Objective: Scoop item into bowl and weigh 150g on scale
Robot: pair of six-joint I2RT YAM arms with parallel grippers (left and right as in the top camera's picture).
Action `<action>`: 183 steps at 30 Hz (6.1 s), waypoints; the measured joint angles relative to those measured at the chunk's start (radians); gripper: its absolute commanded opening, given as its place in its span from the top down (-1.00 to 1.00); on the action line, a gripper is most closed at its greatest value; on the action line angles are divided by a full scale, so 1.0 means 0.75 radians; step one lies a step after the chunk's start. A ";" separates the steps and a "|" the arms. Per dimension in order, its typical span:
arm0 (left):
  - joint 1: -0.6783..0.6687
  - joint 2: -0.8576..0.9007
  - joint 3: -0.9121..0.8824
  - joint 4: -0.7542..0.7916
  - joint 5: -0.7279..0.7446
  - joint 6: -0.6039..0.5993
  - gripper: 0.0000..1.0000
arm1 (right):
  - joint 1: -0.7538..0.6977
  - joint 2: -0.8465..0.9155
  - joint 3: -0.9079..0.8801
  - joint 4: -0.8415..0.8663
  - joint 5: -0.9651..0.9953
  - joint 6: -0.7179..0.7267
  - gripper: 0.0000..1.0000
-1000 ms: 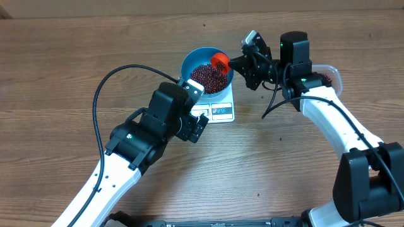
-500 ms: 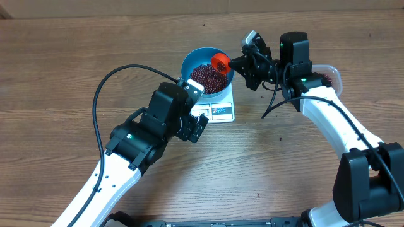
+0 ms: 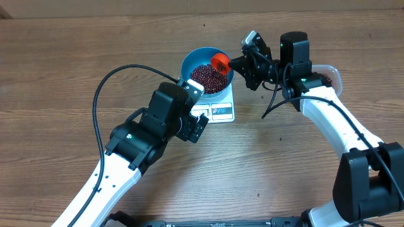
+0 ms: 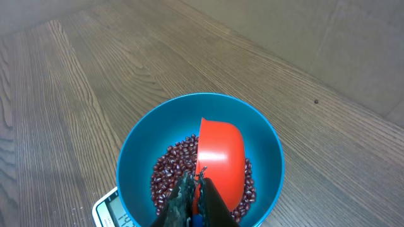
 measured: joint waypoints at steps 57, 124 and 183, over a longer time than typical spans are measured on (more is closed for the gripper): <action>0.000 0.000 0.000 0.000 0.001 0.000 -0.99 | 0.010 0.001 0.001 0.001 0.053 -0.102 0.93; 0.000 0.000 0.000 0.000 0.000 0.000 -0.99 | 0.034 0.001 0.001 0.001 0.152 -0.136 0.93; 0.000 0.000 0.000 0.000 0.001 0.000 -0.99 | -0.564 -0.004 -0.021 -0.583 0.527 0.135 0.93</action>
